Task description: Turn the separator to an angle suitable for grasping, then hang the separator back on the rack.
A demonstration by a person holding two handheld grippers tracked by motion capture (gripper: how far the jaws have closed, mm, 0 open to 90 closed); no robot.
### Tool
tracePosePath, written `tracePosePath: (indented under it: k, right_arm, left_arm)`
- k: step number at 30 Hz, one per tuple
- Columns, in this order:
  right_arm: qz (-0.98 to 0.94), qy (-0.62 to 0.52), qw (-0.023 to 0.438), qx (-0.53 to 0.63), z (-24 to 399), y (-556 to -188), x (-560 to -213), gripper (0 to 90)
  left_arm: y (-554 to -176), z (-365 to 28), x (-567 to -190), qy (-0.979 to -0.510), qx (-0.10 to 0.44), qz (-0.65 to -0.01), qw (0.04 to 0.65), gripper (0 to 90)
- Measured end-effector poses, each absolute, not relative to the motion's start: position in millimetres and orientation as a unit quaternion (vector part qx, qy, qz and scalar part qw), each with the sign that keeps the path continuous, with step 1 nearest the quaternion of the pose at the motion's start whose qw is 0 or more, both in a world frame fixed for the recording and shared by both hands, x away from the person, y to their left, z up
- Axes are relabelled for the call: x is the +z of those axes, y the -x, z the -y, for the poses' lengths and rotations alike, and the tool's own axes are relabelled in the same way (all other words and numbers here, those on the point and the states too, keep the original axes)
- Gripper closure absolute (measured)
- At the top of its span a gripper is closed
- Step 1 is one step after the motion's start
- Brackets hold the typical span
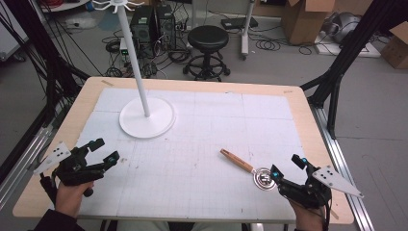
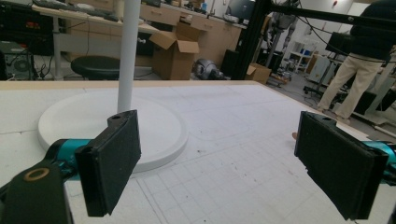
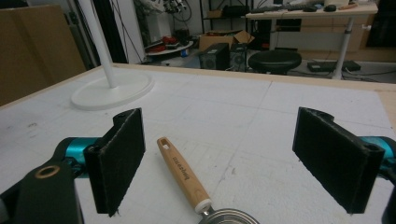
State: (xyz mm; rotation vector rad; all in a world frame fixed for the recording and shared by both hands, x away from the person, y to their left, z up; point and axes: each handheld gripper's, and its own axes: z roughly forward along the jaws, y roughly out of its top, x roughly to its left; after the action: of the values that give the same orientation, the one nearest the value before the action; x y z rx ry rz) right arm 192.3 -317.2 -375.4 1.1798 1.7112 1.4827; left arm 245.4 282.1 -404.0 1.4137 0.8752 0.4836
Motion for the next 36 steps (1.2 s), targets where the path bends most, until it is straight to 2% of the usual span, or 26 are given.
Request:
tracePosePath:
  k: [15, 33, 36]
  right_arm:
    - [-0.647, -0.452, 0.285, 0.544, 319, -199, -381, 15.7]
    - [-0.727, -0.430, 0.230, 0.482, 295, -236, -404, 15.9]
    - [-0.741, -0.422, 0.225, 0.472, 289, -241, -407, 19.0]
  left_arm:
    - [-246, -282, -405, -0.624, 0.210, -0.387, 0.645, 14.9]
    - [-247, -278, -406, -0.632, 0.211, -0.385, 0.638, 14.9]
    - [-246, -277, -406, -0.633, 0.210, -0.384, 0.638, 14.9]
